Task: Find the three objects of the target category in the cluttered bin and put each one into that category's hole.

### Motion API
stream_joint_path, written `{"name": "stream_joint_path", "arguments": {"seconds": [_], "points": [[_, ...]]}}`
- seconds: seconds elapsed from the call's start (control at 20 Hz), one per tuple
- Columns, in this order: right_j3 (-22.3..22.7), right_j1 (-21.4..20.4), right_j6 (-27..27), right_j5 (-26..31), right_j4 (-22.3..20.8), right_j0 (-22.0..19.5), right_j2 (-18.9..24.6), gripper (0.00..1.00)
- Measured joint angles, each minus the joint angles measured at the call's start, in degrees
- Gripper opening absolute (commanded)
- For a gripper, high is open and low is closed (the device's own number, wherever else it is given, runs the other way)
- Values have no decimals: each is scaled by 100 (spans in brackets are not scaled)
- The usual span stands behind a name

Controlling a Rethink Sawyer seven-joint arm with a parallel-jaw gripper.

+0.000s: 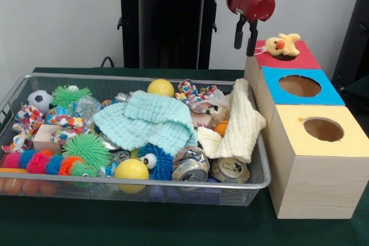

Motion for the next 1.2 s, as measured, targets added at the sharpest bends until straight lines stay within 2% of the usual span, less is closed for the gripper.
{"name": "stream_joint_path", "arguments": {"seconds": [0.5, 1.2], "points": [[97, 246, 209, -28, 36, -74, 356, 100], [103, 199, 209, 141, 215, -74, 400, 100]]}}
